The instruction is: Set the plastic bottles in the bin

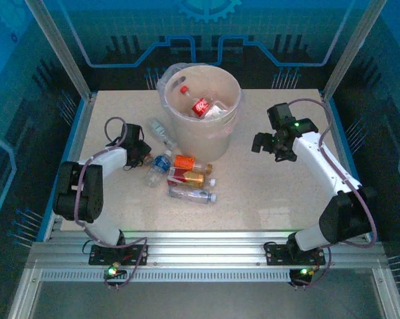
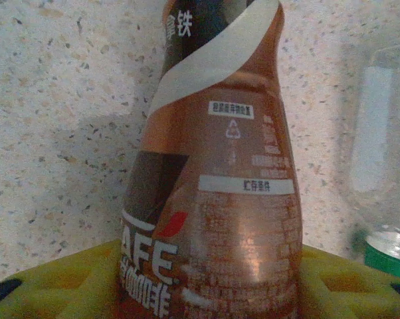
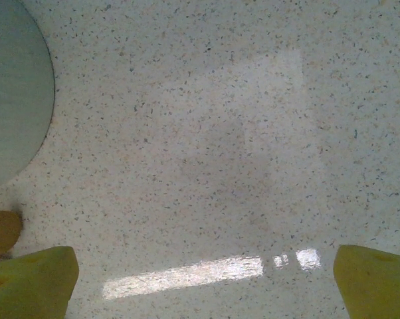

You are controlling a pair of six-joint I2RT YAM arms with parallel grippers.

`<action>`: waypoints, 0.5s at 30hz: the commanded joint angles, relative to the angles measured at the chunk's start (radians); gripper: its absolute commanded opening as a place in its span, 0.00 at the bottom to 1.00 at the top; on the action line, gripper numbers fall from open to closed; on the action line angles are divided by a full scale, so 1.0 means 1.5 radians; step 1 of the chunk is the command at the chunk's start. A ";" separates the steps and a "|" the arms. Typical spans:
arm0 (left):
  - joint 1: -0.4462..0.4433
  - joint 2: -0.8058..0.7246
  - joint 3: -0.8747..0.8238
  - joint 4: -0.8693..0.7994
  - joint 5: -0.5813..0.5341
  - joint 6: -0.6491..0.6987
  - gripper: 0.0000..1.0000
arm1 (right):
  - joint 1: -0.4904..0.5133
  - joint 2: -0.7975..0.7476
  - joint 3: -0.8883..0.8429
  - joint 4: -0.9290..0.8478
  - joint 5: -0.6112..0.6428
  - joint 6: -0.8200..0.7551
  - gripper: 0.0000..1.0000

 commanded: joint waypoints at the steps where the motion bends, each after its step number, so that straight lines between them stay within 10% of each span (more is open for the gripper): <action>1: 0.006 -0.053 -0.015 0.013 -0.013 0.001 0.46 | -0.009 0.001 -0.009 0.005 0.000 0.011 1.00; 15: 0.007 -0.241 -0.062 0.038 -0.019 0.040 0.42 | -0.009 0.008 -0.016 0.013 0.007 0.015 1.00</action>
